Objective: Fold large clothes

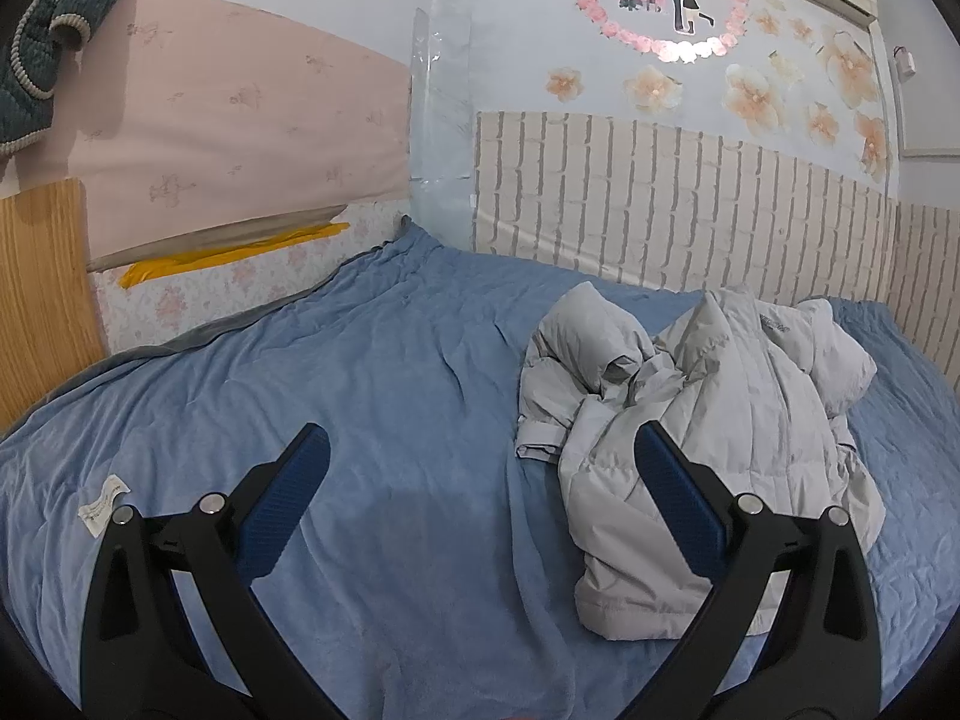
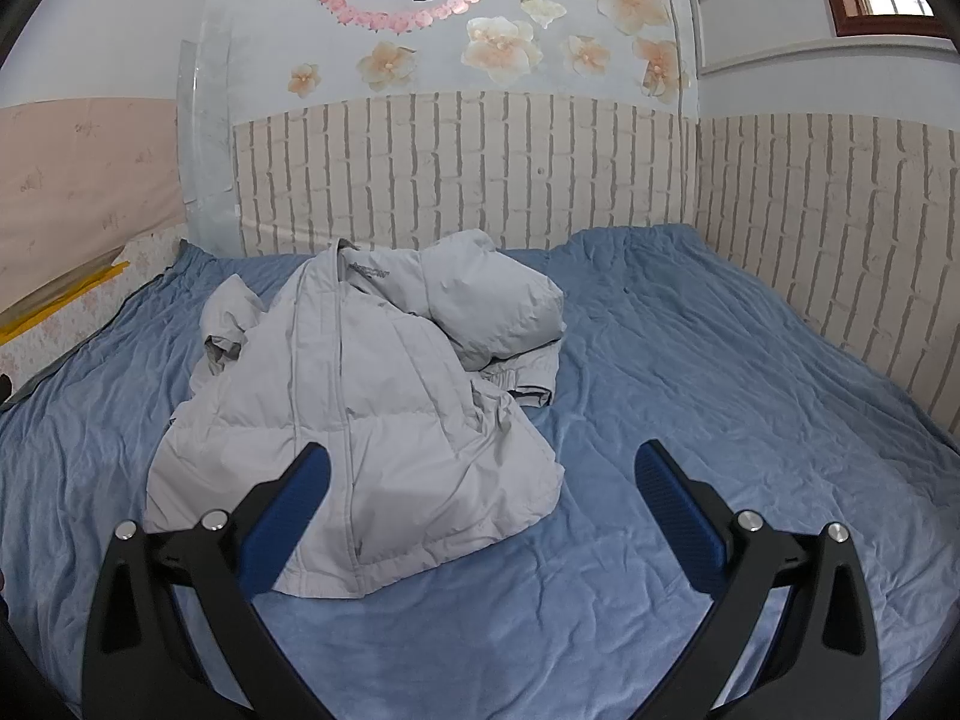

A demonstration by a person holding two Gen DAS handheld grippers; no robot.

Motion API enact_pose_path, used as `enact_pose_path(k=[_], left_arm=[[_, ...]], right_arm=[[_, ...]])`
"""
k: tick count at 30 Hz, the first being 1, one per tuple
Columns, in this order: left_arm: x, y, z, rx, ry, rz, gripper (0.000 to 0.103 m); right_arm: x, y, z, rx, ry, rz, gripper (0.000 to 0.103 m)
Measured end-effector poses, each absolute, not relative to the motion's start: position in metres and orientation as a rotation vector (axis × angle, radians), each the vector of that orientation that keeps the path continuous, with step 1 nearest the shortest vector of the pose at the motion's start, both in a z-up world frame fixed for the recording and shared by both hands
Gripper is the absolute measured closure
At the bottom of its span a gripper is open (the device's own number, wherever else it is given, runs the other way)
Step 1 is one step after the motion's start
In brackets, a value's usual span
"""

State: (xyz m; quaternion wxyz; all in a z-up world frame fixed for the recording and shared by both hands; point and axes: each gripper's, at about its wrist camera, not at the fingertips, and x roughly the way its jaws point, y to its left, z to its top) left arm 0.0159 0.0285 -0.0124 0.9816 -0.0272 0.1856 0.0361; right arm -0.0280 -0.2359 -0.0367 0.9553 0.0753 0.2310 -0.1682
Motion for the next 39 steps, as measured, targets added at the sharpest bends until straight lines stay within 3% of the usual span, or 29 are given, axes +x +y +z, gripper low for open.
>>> enact_pose_path(k=[39], left_arm=[[0.0122, 0.0229, -0.0138, -0.032, 0.367, 0.050, 0.003]], right_arm=[[-0.0355, -0.2381, -0.0412, 0.173, 0.441, -0.330, 0.002]])
